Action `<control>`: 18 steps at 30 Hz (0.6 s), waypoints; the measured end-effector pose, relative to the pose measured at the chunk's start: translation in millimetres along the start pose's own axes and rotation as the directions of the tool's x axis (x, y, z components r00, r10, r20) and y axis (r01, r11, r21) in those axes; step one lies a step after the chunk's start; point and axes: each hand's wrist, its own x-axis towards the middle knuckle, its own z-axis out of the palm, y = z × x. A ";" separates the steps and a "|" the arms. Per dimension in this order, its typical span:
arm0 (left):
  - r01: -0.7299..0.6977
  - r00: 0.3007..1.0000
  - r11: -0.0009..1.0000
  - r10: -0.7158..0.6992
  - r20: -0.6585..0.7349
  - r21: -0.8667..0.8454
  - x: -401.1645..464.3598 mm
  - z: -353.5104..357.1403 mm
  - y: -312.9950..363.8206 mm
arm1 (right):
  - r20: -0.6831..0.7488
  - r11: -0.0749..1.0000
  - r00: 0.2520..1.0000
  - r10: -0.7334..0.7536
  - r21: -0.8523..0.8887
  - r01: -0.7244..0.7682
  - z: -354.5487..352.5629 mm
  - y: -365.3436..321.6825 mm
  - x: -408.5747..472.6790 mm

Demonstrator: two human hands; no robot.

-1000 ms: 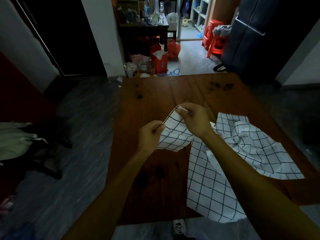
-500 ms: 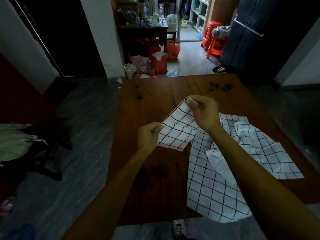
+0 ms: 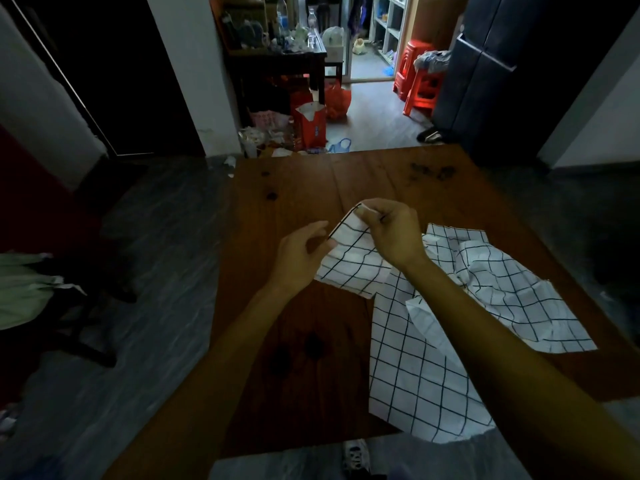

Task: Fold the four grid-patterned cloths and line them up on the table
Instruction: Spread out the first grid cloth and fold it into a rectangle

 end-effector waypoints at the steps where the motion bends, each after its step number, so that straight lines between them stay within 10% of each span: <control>1: -0.050 0.999 0.999 0.050 0.010 0.000 2.7 0.4 3.9 | 0.032 1.000 0.999 -0.016 -0.003 0.016 3.7 -0.7 -0.6; 18: 0.034 0.999 0.994 -0.035 0.003 0.100 -11.0 8.8 -24.8 | -0.123 0.990 0.989 0.078 0.122 -0.063 -9.7 3.8 9.9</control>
